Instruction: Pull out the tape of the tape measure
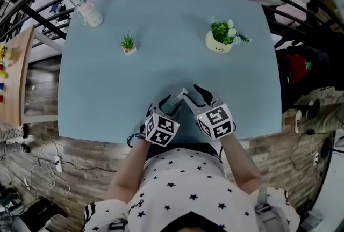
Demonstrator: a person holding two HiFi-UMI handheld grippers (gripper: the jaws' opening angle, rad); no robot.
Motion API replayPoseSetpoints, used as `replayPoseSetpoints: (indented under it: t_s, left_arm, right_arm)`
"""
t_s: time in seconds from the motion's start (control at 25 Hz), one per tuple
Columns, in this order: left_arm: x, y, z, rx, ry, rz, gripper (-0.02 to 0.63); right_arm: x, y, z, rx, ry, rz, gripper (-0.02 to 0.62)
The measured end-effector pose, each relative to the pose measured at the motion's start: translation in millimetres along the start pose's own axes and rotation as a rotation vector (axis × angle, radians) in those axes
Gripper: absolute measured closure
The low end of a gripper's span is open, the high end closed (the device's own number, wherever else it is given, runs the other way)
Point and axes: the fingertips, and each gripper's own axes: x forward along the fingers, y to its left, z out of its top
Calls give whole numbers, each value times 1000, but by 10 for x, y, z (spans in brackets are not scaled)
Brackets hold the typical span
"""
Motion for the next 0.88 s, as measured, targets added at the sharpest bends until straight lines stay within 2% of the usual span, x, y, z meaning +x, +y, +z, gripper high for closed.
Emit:
replayPoseSetpoints:
  t_s: [0.24, 0.44, 0.6, 0.88]
  left_arm:
    - [179, -8, -111, 40, 56, -20, 407]
    - [249, 3, -157, 55, 74, -17, 456]
    - [263, -6, -162, 65, 79, -28, 506]
    - [288, 6, -152, 77, 83, -40, 517]
  right_arm:
    - [182, 0, -159, -12, 68, 30, 422]
    - [255, -4, -236, -18, 100, 42, 433]
    - [283, -8, -264, -19, 112, 45, 474]
    - [352, 22, -231, -20, 120, 75, 525]
